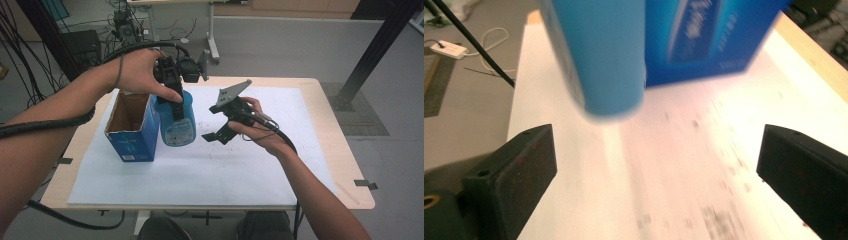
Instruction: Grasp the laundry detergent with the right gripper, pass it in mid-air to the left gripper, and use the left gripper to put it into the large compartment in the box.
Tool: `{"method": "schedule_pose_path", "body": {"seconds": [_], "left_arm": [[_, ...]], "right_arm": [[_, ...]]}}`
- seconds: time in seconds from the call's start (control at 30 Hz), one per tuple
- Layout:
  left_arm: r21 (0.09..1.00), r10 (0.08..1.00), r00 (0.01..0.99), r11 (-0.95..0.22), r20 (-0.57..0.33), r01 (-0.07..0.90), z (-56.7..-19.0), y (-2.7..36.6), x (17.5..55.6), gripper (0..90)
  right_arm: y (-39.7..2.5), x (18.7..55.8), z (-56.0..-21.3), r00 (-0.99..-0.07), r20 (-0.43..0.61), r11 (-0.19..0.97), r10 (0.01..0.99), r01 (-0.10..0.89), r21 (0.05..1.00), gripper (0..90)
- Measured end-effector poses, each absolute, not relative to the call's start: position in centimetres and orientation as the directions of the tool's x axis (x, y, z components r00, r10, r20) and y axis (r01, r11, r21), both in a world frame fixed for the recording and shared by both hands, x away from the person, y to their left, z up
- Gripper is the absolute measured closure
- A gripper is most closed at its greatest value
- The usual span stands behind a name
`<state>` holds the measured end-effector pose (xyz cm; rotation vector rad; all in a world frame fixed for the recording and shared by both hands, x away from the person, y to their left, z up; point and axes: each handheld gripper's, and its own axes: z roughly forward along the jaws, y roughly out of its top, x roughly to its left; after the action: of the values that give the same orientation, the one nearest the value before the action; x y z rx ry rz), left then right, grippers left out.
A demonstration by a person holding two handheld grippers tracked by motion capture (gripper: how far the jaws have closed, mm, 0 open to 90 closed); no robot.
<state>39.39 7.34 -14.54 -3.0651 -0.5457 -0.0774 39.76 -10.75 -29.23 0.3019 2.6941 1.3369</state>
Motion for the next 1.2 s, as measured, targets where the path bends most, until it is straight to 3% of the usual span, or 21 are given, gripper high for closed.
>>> {"method": "schedule_pose_path", "body": {"seconds": [0.2, 0.53, 0.87, 1.2], "left_arm": [[0.004, 0.424, 0.904, -0.906, 0.061, 0.424, -13.0, 8.1, 39.9, 36.9], [0.059, 0.578, 0.813, -0.816, 0.069, 0.575, -8.9, 10.1, 40.8, 36.9], [0.116, 0.798, 0.598, -0.602, 0.069, 0.790, -4.7, 13.3, 42.0, 36.9], [0.158, 0.927, 0.363, -0.374, 0.094, 0.914, -1.0, 16.1, 42.8, 36.9]], "right_arm": [[-15.9, 39.9, -29.0, -0.922, 0.006, 0.580, 0.386, 0.248, 0.776, 2.6], [-24.2, 40.0, -28.0, -0.791, 0.008, 0.593, 0.612, 0.465, 0.657, 3.0], [-27.1, 39.3, -28.1, -0.766, -0.010, 0.651, 0.643, 0.540, 0.534, 3.5], [-27.1, 38.6, -27.8, -0.760, -0.038, 0.663, 0.649, 0.539, 0.520, 3.7]]}}
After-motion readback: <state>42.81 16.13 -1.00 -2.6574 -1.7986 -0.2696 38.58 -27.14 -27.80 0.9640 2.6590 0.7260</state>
